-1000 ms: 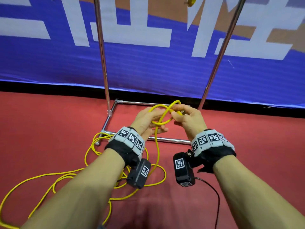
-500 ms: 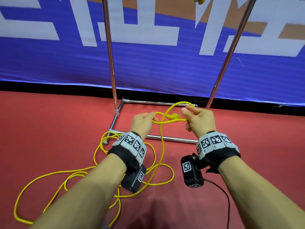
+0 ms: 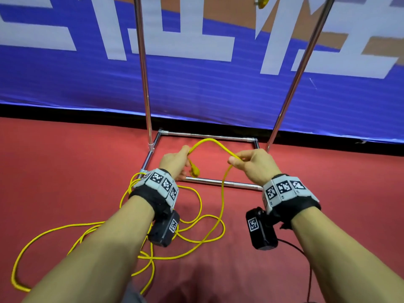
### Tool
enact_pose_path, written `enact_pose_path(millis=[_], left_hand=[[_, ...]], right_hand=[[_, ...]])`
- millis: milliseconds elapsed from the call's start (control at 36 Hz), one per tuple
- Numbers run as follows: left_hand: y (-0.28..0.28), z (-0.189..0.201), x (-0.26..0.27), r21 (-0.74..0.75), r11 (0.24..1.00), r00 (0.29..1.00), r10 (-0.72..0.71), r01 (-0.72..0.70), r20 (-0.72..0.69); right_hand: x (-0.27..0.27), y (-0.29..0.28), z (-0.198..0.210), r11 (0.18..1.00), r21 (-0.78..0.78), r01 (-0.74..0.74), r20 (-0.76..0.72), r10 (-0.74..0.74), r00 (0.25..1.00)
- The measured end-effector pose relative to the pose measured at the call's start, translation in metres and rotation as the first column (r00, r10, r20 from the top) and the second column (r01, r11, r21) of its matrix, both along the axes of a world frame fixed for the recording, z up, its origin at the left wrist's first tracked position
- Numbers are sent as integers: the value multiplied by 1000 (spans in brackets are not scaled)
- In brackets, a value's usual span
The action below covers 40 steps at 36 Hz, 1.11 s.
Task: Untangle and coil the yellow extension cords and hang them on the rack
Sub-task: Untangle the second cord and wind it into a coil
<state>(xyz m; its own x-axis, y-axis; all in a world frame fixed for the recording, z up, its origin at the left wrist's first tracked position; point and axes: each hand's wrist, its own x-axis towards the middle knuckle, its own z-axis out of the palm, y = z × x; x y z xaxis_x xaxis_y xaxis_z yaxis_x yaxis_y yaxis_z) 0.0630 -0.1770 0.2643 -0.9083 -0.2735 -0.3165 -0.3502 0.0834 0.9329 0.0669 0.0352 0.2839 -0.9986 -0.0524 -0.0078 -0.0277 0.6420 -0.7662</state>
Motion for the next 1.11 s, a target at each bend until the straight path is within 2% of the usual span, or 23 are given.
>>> enact_pose_path(millis=[56,83,167,222,306,361,417,528,583,667,722,778,805,861,917,972,1028,1055,1111], left_hand=[[-4,-3,-1,-87,995,999,-45,46,9],[-4,-3,0,-82,994,997,-72,72,1],[2,-2,3,131,982,989,-125,135,-79],[5,-2,4,294,940,982,-145,174,-119],[11,5,7,399,895,976,-146,201,-164],[15,7,6,432,881,974,-118,193,-194],[18,8,6,442,876,973,-110,192,-205],[18,7,8,419,883,971,-139,210,-193],[15,9,8,436,867,968,-175,239,-182],[6,14,4,522,821,972,-180,233,-151],[2,17,2,531,815,969,-151,234,-196],[2,14,3,471,839,949,-155,272,-273],[3,12,5,395,871,936,-176,292,-304],[5,6,8,132,938,912,-269,322,-308],[4,2,8,-172,918,888,-390,356,-244],[0,-2,6,-374,856,874,-447,356,-190],[0,-5,2,-427,855,898,-400,295,-181],[2,-4,1,-390,879,913,-366,276,-180],[11,-1,0,-184,941,940,-311,283,-142]], right_hand=[[1,1,7,999,-44,-28,-51,25,998],[2,-1,9,997,-59,-49,-64,45,997],[4,-5,8,993,-92,-79,-98,70,993],[3,-8,5,978,-202,-56,-121,31,992],[3,-10,1,932,-363,15,-124,-65,990],[0,-6,-3,933,-348,89,-127,-141,982],[-2,-5,0,934,-325,147,-95,-187,978],[-7,-11,9,856,-492,158,79,-136,988],[-7,-12,3,907,-415,72,12,-73,997],[-5,-9,-8,994,-110,25,-123,-38,992],[-4,-9,-10,997,-79,-12,-149,1,989],[0,-13,-6,993,-99,-65,-141,51,989],[1,-15,-4,993,-89,-77,-142,64,988],[2,-16,0,999,-10,-51,-171,49,984],[2,-16,4,998,68,11,-199,3,980],[4,-15,5,997,54,62,-204,-50,978],[7,-12,6,994,21,103,-214,-96,972],[7,-11,6,993,10,116,-220,-111,969],[9,-8,7,992,-12,129,-226,-129,966]])
